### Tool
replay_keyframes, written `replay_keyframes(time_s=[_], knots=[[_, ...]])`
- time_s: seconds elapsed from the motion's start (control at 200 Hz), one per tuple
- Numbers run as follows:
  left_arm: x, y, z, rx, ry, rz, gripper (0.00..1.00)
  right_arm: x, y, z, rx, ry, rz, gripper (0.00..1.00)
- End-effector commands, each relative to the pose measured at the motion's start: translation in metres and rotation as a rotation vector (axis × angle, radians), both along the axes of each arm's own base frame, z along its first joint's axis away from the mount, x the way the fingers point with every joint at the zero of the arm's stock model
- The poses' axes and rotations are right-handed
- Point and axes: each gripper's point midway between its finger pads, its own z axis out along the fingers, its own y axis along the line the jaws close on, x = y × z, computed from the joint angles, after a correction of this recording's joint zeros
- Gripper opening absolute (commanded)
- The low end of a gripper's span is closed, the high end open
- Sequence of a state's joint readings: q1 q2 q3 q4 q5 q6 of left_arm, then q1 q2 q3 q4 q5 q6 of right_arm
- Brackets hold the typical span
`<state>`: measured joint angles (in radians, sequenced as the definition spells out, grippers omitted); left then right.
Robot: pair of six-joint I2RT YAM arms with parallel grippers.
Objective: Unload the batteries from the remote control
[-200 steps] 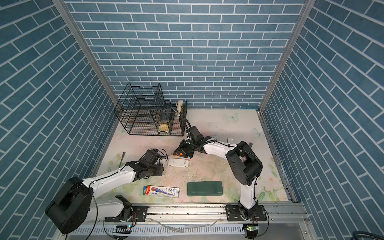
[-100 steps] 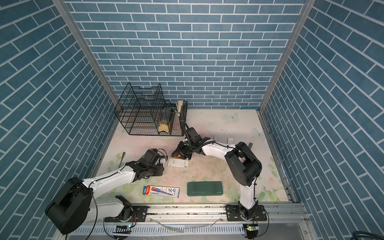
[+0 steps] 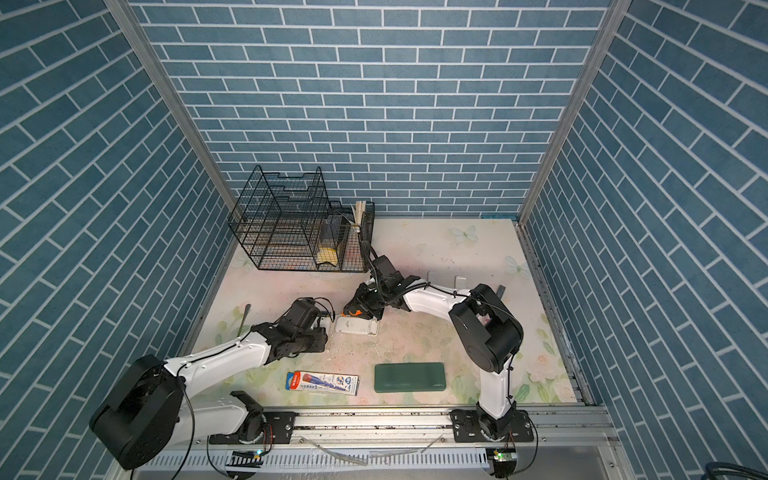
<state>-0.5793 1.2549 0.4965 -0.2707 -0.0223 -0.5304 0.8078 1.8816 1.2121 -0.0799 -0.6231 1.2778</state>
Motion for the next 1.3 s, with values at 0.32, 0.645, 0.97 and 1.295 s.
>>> replay_keyframes(time_s=[0.32,0.645,0.97,1.295], knots=[[-0.022,0.000,-0.015,-0.005,0.090,-0.032,0.39,0.000,-0.008,-0.021,-0.034,0.034,-0.035,0.00],[-0.023,0.000,-0.016,-0.004,0.093,-0.033,0.38,0.000,-0.008,-0.024,-0.038,0.034,-0.032,0.00],[-0.022,0.000,-0.016,-0.006,0.092,-0.032,0.37,0.002,-0.003,-0.026,-0.032,0.037,-0.028,0.00],[-0.022,-0.001,-0.015,-0.010,0.090,-0.038,0.36,0.005,0.010,-0.013,0.017,0.021,0.003,0.00]])
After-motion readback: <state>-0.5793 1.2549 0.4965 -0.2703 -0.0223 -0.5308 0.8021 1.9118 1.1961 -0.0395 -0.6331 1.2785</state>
